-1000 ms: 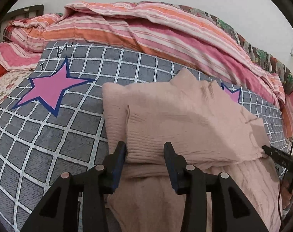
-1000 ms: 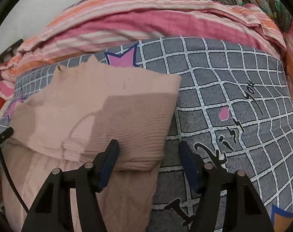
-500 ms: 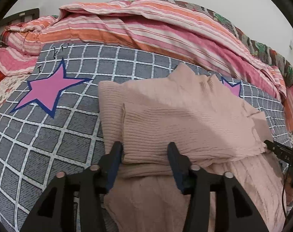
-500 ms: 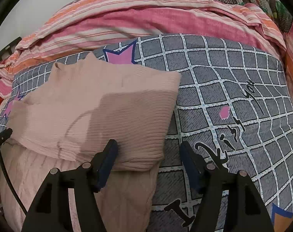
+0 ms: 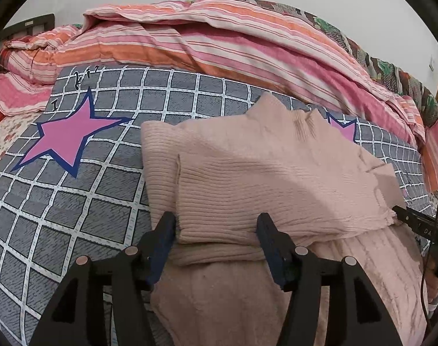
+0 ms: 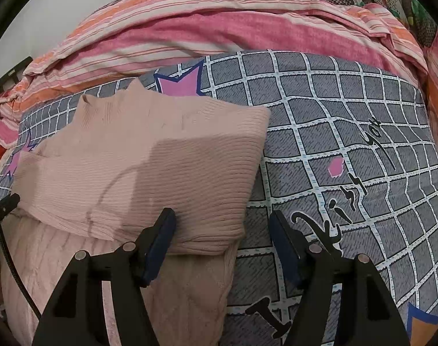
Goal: Fold small clothes
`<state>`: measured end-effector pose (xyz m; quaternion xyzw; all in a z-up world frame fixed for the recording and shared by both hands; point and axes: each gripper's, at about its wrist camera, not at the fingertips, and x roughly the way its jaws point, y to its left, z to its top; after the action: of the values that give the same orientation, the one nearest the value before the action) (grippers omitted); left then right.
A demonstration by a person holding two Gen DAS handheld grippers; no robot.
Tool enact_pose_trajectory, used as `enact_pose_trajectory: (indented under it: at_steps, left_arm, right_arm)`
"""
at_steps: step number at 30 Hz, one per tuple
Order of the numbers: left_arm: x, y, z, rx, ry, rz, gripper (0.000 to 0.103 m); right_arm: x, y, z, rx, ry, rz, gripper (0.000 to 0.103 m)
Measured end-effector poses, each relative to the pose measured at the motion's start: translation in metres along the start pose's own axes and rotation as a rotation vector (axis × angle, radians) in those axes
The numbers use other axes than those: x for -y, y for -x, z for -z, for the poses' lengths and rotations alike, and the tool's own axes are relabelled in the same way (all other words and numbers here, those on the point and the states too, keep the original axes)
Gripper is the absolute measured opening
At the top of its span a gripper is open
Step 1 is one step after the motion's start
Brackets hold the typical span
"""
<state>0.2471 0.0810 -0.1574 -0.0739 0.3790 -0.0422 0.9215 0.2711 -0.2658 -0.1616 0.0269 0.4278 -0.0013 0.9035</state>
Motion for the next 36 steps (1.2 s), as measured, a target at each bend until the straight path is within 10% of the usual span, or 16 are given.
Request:
enact_pose_trajectory:
  at_steps: [36]
  left_arm:
    - [-0.016, 0.021, 0.003, 0.093, 0.073, 0.049, 0.060]
  right_arm:
    - [0.001, 0.022, 0.004, 0.097, -0.004, -0.005, 0.064]
